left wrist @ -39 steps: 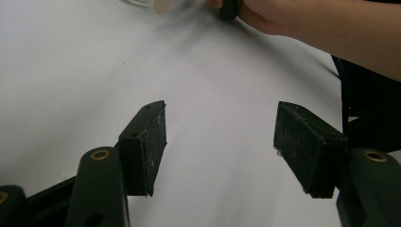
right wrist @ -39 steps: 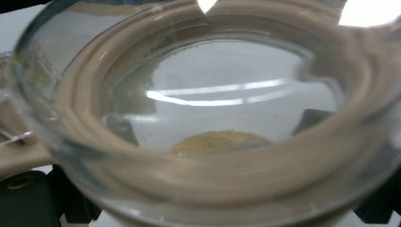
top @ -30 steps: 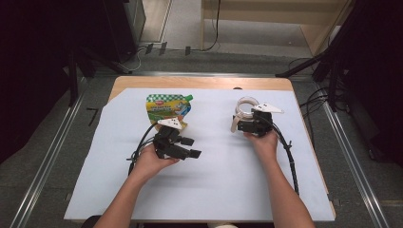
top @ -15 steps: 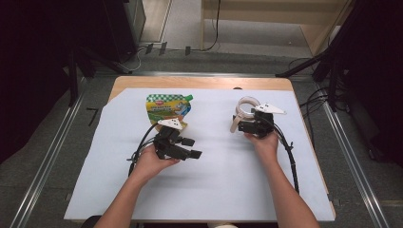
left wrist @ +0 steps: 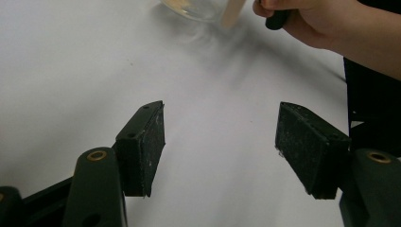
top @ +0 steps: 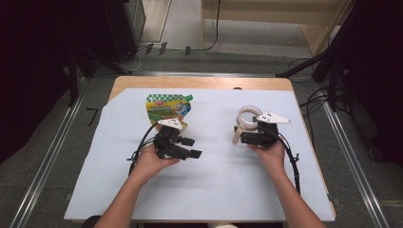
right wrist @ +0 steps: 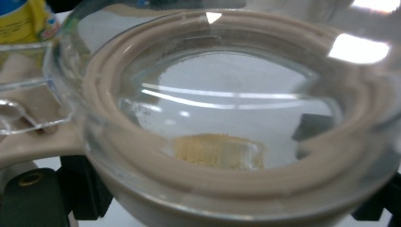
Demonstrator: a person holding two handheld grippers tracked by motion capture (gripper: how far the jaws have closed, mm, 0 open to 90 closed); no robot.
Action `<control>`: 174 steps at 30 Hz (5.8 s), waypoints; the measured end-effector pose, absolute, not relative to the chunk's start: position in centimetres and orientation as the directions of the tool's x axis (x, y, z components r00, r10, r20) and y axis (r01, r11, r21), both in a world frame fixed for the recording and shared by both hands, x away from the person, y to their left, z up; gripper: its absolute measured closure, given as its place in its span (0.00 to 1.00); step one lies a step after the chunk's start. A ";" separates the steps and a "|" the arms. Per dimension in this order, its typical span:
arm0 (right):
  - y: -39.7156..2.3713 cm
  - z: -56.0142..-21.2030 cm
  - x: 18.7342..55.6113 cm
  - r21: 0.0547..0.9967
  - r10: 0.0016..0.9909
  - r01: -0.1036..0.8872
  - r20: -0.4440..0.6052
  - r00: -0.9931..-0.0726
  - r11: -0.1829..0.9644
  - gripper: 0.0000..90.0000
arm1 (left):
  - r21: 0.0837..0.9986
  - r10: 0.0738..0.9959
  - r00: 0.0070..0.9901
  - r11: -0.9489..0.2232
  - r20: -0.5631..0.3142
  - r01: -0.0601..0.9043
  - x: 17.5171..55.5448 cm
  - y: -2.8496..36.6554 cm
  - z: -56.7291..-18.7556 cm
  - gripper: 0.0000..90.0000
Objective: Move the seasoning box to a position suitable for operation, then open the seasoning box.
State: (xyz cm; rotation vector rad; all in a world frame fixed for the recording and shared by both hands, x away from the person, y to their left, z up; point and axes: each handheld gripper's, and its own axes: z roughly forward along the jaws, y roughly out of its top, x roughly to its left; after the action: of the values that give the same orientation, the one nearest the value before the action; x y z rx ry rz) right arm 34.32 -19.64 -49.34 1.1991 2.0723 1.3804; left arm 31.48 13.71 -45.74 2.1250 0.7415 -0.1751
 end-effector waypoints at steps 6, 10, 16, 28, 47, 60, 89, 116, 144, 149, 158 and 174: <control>-19.1 -48.7 33.0 0.882 0.787 0.443 0.157 -0.597 0.161 0.13 | 0.697 0.446 0.819 -0.454 -0.361 0.555 31.4 13.8 -45.6 0.38; -18.5 -48.5 31.8 0.887 0.761 0.424 0.145 -0.632 0.184 0.13 | 0.695 0.454 0.816 -0.455 -0.357 0.557 31.4 13.9 -45.5 0.38; -17.5 -48.6 29.8 0.891 0.722 0.408 0.147 -0.676 0.200 0.13 | 0.695 0.483 0.806 -0.447 -0.343 0.564 31.5 14.0 -45.5 0.42; -14.6 -50.3 28.1 0.889 0.659 0.388 0.142 -0.738 0.243 0.13 | 0.692 0.491 0.810 -0.463 -0.319 0.553 31.4 14.0 -45.4 0.43; -12.2 -51.4 26.6 0.893 0.574 0.310 0.073 -0.816 0.327 0.13 | 0.687 0.464 0.821 -0.478 -0.332 0.548 31.4 13.4 -45.7 0.45; -12.3 -51.1 26.4 0.881 0.566 0.311 0.061 -0.822 0.357 0.13 | 0.684 0.464 0.821 -0.480 -0.333 0.549 31.4 13.4 -45.7 0.45; -18.1 -50.1 24.1 0.816 0.574 0.472 0.221 -0.789 0.334 0.25 | 0.665 0.447 0.833 -0.518 -0.325 0.537 30.9 13.6 -46.0 0.56; -18.3 -47.6 23.2 0.835 0.582 0.468 0.234 -0.779 0.290 1.00 | 0.670 0.245 0.906 -0.611 -0.347 0.422 28.5 10.7 -45.1 1.00; -19.3 -48.3 24.4 0.817 0.666 0.520 0.244 -0.705 0.251 1.00 | 0.688 0.222 0.914 -0.604 -0.340 0.403 27.5 5.7 -46.2 1.00; -19.7 -48.1 24.3 0.820 0.682 0.511 0.219 -0.698 0.260 1.00 | 0.693 0.213 0.914 -0.599 -0.345 0.401 27.3 4.7 -46.2 1.00; -20.5 -47.2 22.6 0.817 0.688 0.516 0.221 -0.691 0.257 1.00 | 0.666 0.219 0.904 -0.617 -0.366 0.419 26.5 5.6 -44.9 0.89; -18.0 -47.0 18.3 0.801 0.600 0.503 0.236 -0.764 0.324 1.00 | 0.700 0.247 0.905 -0.574 -0.346 0.425 27.9 9.4 -43.9 0.63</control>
State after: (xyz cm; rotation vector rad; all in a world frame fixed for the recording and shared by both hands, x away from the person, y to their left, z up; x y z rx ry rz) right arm 18.35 -18.02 -46.99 1.0333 2.4706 1.4348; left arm 27.94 9.42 -43.91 2.2077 0.4774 -0.2651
